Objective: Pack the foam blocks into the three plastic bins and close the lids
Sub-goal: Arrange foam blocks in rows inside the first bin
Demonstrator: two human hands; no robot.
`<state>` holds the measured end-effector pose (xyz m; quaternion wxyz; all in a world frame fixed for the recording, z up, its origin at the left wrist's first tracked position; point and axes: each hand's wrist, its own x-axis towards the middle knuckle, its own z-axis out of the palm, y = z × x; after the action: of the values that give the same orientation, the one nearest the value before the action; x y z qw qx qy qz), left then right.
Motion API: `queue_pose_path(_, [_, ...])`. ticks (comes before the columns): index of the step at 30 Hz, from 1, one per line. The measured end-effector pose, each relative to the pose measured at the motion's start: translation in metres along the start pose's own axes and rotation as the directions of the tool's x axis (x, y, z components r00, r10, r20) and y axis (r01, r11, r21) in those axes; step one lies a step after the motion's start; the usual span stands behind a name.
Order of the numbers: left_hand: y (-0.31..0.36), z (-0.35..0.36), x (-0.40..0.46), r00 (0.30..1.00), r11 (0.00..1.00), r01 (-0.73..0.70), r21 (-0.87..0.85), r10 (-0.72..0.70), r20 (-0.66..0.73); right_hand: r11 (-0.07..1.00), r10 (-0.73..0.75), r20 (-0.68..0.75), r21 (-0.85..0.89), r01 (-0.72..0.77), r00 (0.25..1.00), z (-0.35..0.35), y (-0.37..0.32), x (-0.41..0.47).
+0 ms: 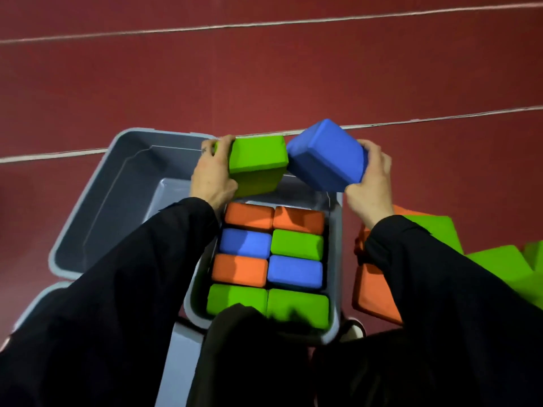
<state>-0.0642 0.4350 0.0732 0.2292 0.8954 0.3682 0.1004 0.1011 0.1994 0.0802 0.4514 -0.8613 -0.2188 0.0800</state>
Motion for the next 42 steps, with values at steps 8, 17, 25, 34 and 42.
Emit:
queue_pose_path(8, [-0.002,0.038,0.029,0.993,0.994,-0.096,0.044,0.092,0.078,0.998,0.047,0.003,-0.051,-0.047,0.999,0.028,0.044,0.029])
queue_pose_path(17, [-0.001,0.055,0.040,0.999,0.999,-0.046,0.029,0.046,0.022,0.995,0.082,-0.010,-0.050,-0.082,0.997,0.033,0.060,0.040])
queue_pose_path(25, [0.002,0.047,0.038,1.000,0.996,-0.005,0.087,0.005,0.003,0.995,0.086,0.059,-0.051,-0.083,0.995,0.025,0.075,0.041])
queue_pose_path(34, [-0.016,0.060,0.032,0.994,0.998,0.040,-0.039,-0.044,-0.100,0.987,0.158,0.049,-0.025,-0.157,0.986,0.029,0.084,0.039])
queue_pose_path(42, [-0.031,0.090,0.037,0.977,0.996,0.003,0.086,-0.021,0.210,0.985,0.088,0.142,-0.159,-0.065,0.986,0.033,0.083,0.027])
